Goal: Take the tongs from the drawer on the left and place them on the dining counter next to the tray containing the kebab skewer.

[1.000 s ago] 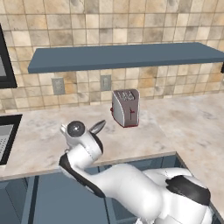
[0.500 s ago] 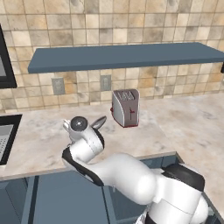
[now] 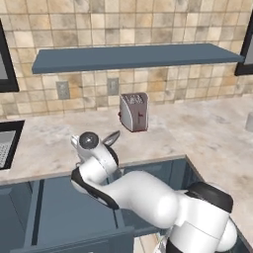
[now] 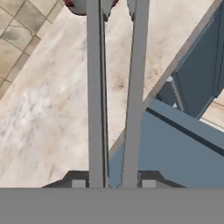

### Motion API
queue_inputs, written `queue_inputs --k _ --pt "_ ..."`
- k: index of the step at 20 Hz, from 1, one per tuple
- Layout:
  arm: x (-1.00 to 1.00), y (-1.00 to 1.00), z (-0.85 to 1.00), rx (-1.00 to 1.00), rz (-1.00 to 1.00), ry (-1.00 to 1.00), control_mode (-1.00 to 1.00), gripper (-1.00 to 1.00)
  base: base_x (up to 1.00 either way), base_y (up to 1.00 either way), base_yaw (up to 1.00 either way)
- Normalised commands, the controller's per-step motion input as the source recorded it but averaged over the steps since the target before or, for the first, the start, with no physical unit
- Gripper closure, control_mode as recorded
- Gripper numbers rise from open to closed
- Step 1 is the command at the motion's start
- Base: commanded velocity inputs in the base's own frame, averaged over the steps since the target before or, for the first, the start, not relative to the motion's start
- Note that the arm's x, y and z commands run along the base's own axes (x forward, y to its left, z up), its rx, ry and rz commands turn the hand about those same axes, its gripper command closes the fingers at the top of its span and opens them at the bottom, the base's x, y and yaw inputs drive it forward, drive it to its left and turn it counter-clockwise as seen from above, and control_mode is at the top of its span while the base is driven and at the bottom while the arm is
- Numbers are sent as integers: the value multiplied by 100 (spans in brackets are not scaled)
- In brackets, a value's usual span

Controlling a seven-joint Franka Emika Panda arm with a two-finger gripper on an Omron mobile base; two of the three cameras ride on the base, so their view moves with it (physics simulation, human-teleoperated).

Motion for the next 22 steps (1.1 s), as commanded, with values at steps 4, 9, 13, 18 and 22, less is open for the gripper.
queue_inputs --k 4,9,13,18,22 --pt "0 0 0 0 0 0 100 100 -100 2 -19" --pt "0 0 0 0 0 0 100 100 -100 12 -19" --pt "0 0 0 0 0 0 100 100 -100 48 -12" --pt "0 0 0 0 0 0 100 100 -100 93 -10" --pt "0 0 0 0 0 0 100 100 -100 91 -8"
